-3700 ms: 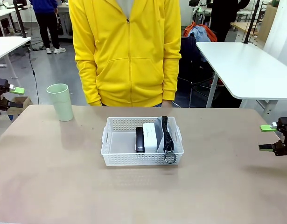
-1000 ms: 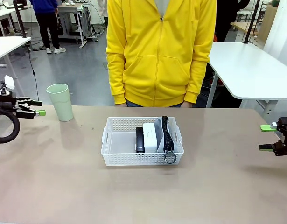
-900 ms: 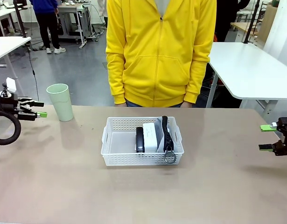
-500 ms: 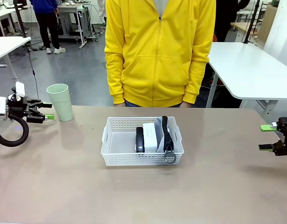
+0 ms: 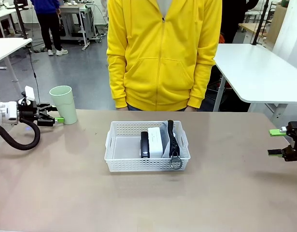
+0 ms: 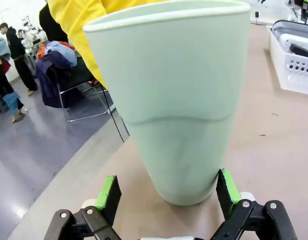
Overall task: Efficiently arrange items inside the basket to fit them all.
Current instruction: Pick up the Reusable plastic cup and place it inside the Organizing basket.
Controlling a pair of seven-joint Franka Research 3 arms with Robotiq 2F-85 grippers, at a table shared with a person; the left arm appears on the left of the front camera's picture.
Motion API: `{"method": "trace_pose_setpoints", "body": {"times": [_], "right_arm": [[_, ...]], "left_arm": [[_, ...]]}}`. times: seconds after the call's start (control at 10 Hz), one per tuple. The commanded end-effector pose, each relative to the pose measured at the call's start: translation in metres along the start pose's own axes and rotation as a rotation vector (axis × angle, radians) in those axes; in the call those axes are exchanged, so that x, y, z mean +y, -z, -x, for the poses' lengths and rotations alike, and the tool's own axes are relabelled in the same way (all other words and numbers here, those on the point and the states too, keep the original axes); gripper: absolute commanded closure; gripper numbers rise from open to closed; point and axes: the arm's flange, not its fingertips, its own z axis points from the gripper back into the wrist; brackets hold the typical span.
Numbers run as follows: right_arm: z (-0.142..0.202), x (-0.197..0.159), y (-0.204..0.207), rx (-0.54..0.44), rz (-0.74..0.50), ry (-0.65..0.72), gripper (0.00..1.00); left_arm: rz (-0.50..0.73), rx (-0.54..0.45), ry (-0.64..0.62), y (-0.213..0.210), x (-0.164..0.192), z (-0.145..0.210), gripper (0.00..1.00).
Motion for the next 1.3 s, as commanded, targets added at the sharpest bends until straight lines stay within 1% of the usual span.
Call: {"method": "trace_pose_setpoints", "body": {"times": [0.0, 0.1, 0.3, 0.5, 0.7, 1.2], "right_arm": [[-0.001, 0.004, 0.0, -0.013, -0.014, 0.0, 0.0], [-0.001, 0.004, 0.0, -0.013, -0.014, 0.0, 0.0], [-0.001, 0.004, 0.0, -0.013, -0.014, 0.0, 0.0], [-0.001, 0.004, 0.0, -0.013, -0.014, 0.0, 0.0], [-0.001, 0.004, 0.0, -0.013, -0.014, 0.0, 0.0], [-0.001, 0.004, 0.0, -0.013, -0.014, 0.0, 0.0]], "left_arm": [[0.003, -0.037, -0.022, 0.013, 0.005, -0.003, 0.0], [0.016, -0.036, -0.025, 0.019, 0.005, -0.003, 0.0], [0.046, -0.066, -0.029, 0.029, 0.004, -0.004, 0.0], [0.063, -0.137, -0.059, 0.04, 0.003, -0.008, 0.0], [0.081, -0.183, -0.083, 0.047, 0.003, -0.011, 0.0], [0.084, -0.299, -0.121, 0.038, 0.004, -0.032, 0.0]]}}
